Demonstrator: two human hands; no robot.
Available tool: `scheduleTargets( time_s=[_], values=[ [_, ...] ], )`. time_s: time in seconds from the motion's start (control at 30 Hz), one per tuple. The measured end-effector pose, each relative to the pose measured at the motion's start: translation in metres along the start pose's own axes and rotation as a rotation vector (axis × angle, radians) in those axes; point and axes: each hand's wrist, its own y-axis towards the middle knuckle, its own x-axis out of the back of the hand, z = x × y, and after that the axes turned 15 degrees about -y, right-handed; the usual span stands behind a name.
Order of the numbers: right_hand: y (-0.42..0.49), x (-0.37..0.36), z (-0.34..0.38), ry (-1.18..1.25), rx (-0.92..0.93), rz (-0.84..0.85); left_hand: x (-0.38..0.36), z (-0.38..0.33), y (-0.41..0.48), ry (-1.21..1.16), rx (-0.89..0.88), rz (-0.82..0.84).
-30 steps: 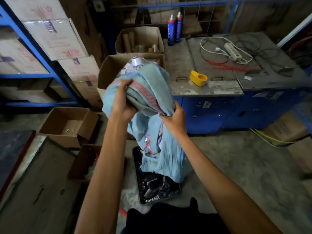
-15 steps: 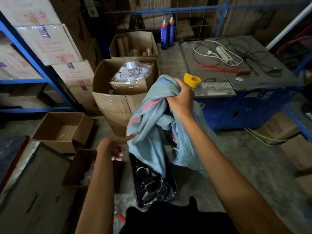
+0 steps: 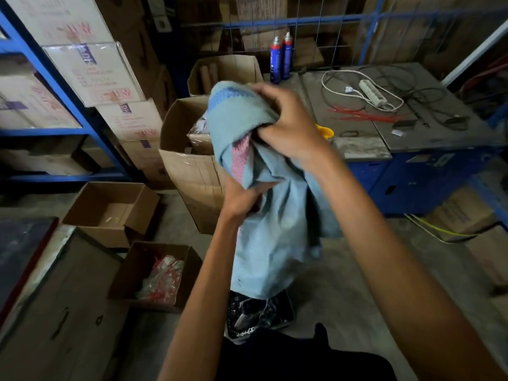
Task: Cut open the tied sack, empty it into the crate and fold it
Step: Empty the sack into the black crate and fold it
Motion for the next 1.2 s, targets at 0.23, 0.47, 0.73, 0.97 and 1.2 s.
scheduleTargets(
  time_s=[0.23,0.47,0.73,0.97,1.2],
  values=[
    [-0.026,0.089,-0.016,-0.354,-0.156,0.289,0.032,-0.034,0.003,-0.563,-0.050,-0.010],
    [-0.067,0.002,-0.079,-0.422,-0.217,0.549,0.003,-0.075,-0.030,-0.532,-0.187,-0.028],
    [-0.082,-0.050,-0.098,0.062,-0.275,0.135,0.001,-0.056,-0.013,-0.799,-0.194,0.021],
    [-0.058,0.008,-0.106,-0.783,-0.360,0.073,0.045,-0.051,-0.002,-0.126,-0.033,-0.831],
    [-0.040,0.042,-0.075,-0.811,0.029,0.041,0.038,-0.026,0.017,0.867,-0.481,0.155]
  ],
)
